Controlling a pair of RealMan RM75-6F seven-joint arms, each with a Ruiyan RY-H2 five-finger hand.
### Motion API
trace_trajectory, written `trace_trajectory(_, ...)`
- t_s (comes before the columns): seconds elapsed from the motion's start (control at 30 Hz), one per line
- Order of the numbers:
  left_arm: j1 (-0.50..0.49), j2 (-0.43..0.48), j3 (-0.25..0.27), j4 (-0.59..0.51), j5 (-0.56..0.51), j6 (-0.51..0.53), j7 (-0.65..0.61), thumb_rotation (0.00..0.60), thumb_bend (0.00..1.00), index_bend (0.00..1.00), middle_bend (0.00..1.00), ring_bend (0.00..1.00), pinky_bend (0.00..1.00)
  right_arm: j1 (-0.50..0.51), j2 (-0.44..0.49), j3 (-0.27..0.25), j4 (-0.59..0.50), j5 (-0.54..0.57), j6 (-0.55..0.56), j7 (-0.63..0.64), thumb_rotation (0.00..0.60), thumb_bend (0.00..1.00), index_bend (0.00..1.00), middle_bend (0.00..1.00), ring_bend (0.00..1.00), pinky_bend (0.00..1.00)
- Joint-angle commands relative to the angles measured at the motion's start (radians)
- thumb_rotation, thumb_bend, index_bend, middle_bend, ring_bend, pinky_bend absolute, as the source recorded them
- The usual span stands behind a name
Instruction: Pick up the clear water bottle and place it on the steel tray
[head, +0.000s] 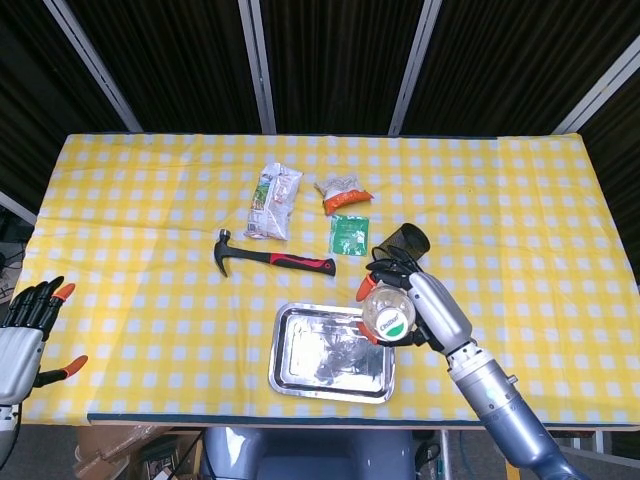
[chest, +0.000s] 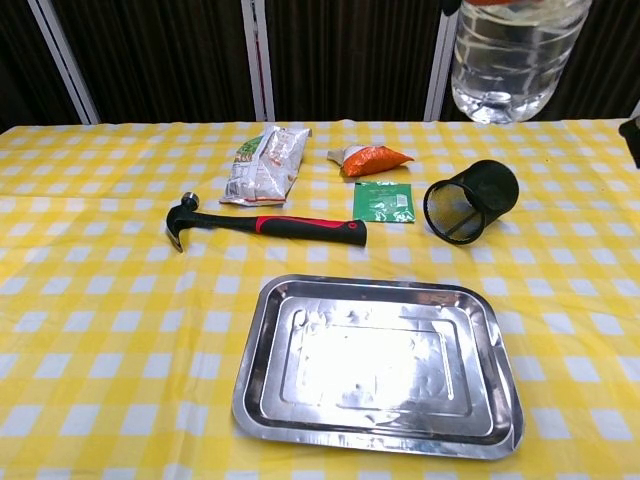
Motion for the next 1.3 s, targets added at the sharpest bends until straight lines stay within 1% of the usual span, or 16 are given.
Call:
trace_trajectory(0.03, 0.002, 0.002, -0.002, 0.000, -0.002, 0.004, -0.005, 0.600, 0.16, 0.05, 0.00, 0.00, 0.00, -0.022, 0.039, -0.042, 0.000, 0.032, -0.052, 0.056, 0.600, 0.73, 0.78, 0.64, 0.24, 0.00)
trace_trajectory(0.07, 0.002, 0.001, -0.001, 0.000, -0.003, 0.003, -0.004, 0.600, 0.16, 0.05, 0.00, 0.00, 0.00, -0.038, 0.014, -0.081, 0.000, 0.044, -0.062, 0.080, 0.600, 0.73, 0.78, 0.64, 0.24, 0.00)
trace_trajectory(0.17, 0.001, 0.000, 0.001, -0.001, -0.001, -0.001, 0.004, 0.600, 0.16, 0.05, 0.00, 0.00, 0.00, -0.069, -0.066, -0.140, 0.000, 0.043, -0.037, 0.117, 0.600, 0.74, 0.78, 0.64, 0.24, 0.00)
trace_trajectory(0.23, 0.001, -0.002, 0.003, -0.002, 0.002, -0.001, 0.009, 0.600, 0.16, 0.05, 0.00, 0.00, 0.00, -0.076, -0.118, -0.169, 0.016, 0.055, -0.037, 0.137, 0.600, 0.76, 0.79, 0.65, 0.25, 0.00)
trace_trajectory(0.33, 0.001, -0.002, 0.003, -0.003, 0.003, -0.001, 0.010, 0.600, 0.16, 0.05, 0.00, 0.00, 0.00, -0.076, -0.194, -0.198, 0.089, 0.050, -0.052, 0.165, 0.600, 0.82, 0.82, 0.68, 0.27, 0.00)
trace_trajectory(0.43, 0.002, 0.001, -0.001, -0.001, -0.004, 0.001, 0.001, 0.600, 0.16, 0.05, 0.00, 0.00, 0.00, -0.083, -0.253, -0.228, 0.164, 0.048, -0.038, 0.152, 0.600, 0.94, 0.87, 0.72, 0.31, 0.00)
trace_trajectory(0.47, 0.002, 0.002, -0.002, -0.001, -0.007, 0.001, -0.002, 0.600, 0.16, 0.05, 0.00, 0.00, 0.00, -0.083, -0.262, -0.230, 0.175, 0.053, -0.033, 0.146, 0.600, 0.98, 0.88, 0.74, 0.32, 0.00)
trace_trajectory(0.53, 0.002, 0.004, -0.003, 0.000, -0.009, 0.001, -0.006, 0.600, 0.16, 0.05, 0.00, 0.00, 0.00, -0.085, -0.266, -0.227, 0.179, 0.058, -0.022, 0.141, 0.600, 1.00, 0.90, 0.75, 0.33, 0.00)
trace_trajectory(0.6, 0.003, 0.005, -0.003, 0.001, -0.009, 0.001, -0.010, 0.600, 0.16, 0.05, 0.00, 0.00, 0.00, -0.086, -0.255, -0.216, 0.164, 0.060, -0.003, 0.127, 0.600, 1.00, 0.90, 0.76, 0.34, 0.00)
trace_trajectory(0.77, 0.004, 0.007, 0.000, -0.001, -0.004, 0.004, -0.013, 0.600, 0.16, 0.05, 0.00, 0.00, 0.00, -0.071, -0.169, -0.181, 0.067, 0.082, 0.015, 0.071, 0.600, 1.00, 0.92, 0.76, 0.35, 0.00)
trace_trajectory(0.83, 0.005, 0.008, 0.000, -0.002, -0.005, 0.004, -0.013, 0.600, 0.16, 0.05, 0.00, 0.00, 0.00, -0.065, -0.114, -0.148, 0.007, 0.104, 0.039, 0.043, 0.600, 1.00, 0.94, 0.77, 0.36, 0.00)
trace_trajectory(0.87, 0.005, 0.008, 0.000, -0.002, -0.005, 0.005, -0.015, 0.600, 0.16, 0.05, 0.00, 0.00, 0.00, -0.059, -0.094, -0.135, 0.000, 0.114, 0.038, 0.041, 0.600, 1.00, 0.95, 0.78, 0.36, 0.00)
trace_trajectory(0.97, 0.007, 0.010, -0.002, -0.002, -0.007, 0.008, -0.019, 0.600, 0.16, 0.05, 0.00, 0.00, 0.00, -0.048, -0.038, -0.092, 0.000, 0.118, 0.024, 0.072, 0.600, 1.00, 0.96, 0.78, 0.37, 0.00)
trace_trajectory(1.1, 0.009, 0.013, -0.003, -0.002, -0.009, 0.010, -0.027, 0.600, 0.16, 0.05, 0.00, 0.00, 0.00, -0.040, 0.025, -0.057, 0.000, 0.121, -0.008, 0.114, 0.600, 1.00, 0.96, 0.78, 0.37, 0.00)
trace_trajectory(1.17, 0.010, 0.015, -0.004, -0.001, -0.012, 0.013, -0.032, 0.600, 0.16, 0.05, 0.00, 0.00, 0.00, -0.029, 0.085, -0.022, 0.000, 0.138, -0.037, 0.150, 0.600, 1.00, 0.96, 0.78, 0.37, 0.00)
trace_trajectory(1.3, 0.012, 0.020, -0.006, -0.001, -0.018, 0.013, -0.042, 0.600, 0.16, 0.05, 0.00, 0.00, 0.00, 0.014, 0.225, 0.060, 0.000, 0.223, -0.121, 0.210, 0.600, 1.00, 0.96, 0.78, 0.37, 0.00)
